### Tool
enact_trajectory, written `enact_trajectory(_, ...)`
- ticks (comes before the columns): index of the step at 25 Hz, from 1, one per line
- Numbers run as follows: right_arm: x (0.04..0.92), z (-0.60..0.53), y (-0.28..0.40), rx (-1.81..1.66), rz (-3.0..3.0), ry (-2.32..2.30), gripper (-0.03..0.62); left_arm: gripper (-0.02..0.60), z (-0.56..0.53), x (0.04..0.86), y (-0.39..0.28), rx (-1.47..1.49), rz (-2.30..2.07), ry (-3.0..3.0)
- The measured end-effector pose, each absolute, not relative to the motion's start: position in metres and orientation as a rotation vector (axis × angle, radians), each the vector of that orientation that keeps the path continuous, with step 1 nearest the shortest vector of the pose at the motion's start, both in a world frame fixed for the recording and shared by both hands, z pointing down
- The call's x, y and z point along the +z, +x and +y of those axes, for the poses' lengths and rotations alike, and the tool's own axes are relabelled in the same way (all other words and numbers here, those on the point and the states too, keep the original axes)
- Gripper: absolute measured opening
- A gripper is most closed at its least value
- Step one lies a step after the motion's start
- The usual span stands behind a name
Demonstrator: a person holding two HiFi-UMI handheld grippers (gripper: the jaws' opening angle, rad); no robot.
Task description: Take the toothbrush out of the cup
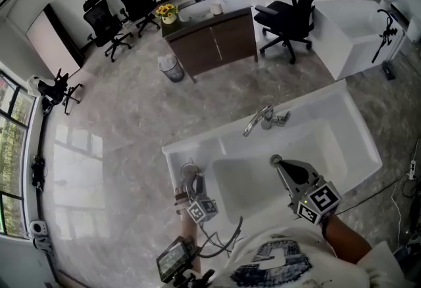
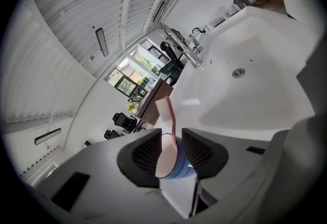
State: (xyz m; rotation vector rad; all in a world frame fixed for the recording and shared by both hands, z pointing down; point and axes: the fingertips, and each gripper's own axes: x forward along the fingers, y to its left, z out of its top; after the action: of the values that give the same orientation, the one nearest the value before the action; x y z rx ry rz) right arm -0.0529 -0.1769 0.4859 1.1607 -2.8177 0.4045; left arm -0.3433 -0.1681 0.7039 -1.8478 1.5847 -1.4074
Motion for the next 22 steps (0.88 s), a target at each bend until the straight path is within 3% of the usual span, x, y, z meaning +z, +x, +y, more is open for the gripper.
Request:
enact_trajectory(5,0.489,-0.178,-0.052,0.408,-2.816,1.162,0.000,0.109,-0.171,0.706,-0.345,-1.407,1.588,-1.828)
enact_trajectory(9,0.491,-0.179,-0.050,0.419,-2.807,1.170,0.000,0.043,-0.173,0.705,-0.346,-1.401,1.586,-1.798)
enact_trajectory(22,0.491,-0.181,-0.049,0.468,-2.822,1.173,0.000,0.041,-0.169,0.641,-0.348,-1.204,1.781,-1.821)
